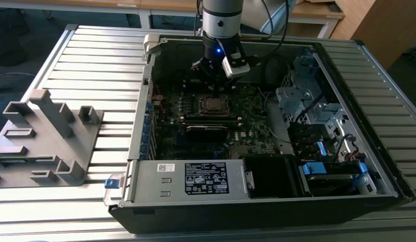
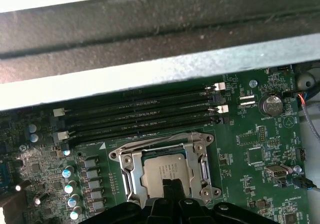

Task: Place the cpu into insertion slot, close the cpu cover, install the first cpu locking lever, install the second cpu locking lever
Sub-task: 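Install the second cpu locking lever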

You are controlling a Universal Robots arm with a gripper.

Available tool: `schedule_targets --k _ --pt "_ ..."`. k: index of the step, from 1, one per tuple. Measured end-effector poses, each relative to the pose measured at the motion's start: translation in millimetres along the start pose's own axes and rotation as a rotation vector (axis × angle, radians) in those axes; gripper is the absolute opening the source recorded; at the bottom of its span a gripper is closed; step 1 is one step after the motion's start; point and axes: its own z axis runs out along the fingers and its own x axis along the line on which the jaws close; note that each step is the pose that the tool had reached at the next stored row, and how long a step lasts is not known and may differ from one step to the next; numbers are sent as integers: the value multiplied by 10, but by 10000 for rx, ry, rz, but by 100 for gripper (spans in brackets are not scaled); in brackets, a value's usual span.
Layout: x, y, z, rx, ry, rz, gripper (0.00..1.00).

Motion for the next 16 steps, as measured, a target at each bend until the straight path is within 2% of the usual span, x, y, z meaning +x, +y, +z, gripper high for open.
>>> schedule_targets --k 8,16 --pt "0 0 -5 -1 -1 0 10" --pt "-3 -3 -49 -1 1 1 10"
